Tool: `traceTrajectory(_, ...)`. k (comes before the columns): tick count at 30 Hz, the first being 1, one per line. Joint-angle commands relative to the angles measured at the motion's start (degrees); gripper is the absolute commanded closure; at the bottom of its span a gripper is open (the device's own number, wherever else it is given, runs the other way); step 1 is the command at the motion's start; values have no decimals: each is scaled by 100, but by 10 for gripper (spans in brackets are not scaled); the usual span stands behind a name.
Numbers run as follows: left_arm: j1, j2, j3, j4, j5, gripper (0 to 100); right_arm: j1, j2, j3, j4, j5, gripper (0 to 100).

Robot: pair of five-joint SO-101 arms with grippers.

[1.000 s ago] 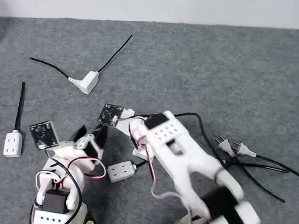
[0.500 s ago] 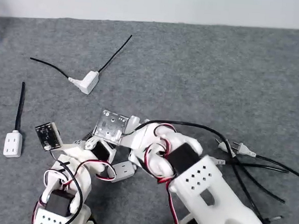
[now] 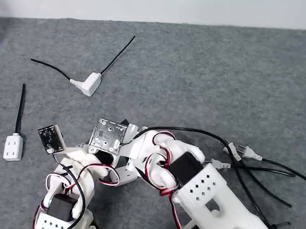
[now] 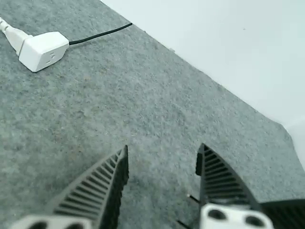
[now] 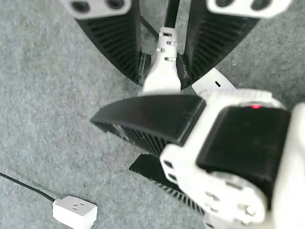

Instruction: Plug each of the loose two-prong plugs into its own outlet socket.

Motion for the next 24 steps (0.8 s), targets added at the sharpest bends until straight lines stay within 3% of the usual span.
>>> traceTrajectory(1,62,-70,-48,-44,44,782,-31,-488,-378,31,-88,991)
traceTrajectory(13,62,-70,-48,-35,35,782,22,-1103,-343,242,-70,991)
traceTrajectory(18,18,-70,-48,-18,35,782,620,-831,-123,-4,-9,991)
traceTrajectory(24,9,-70,-48,229,26,782,1332,-189,800,-1103,404,991)
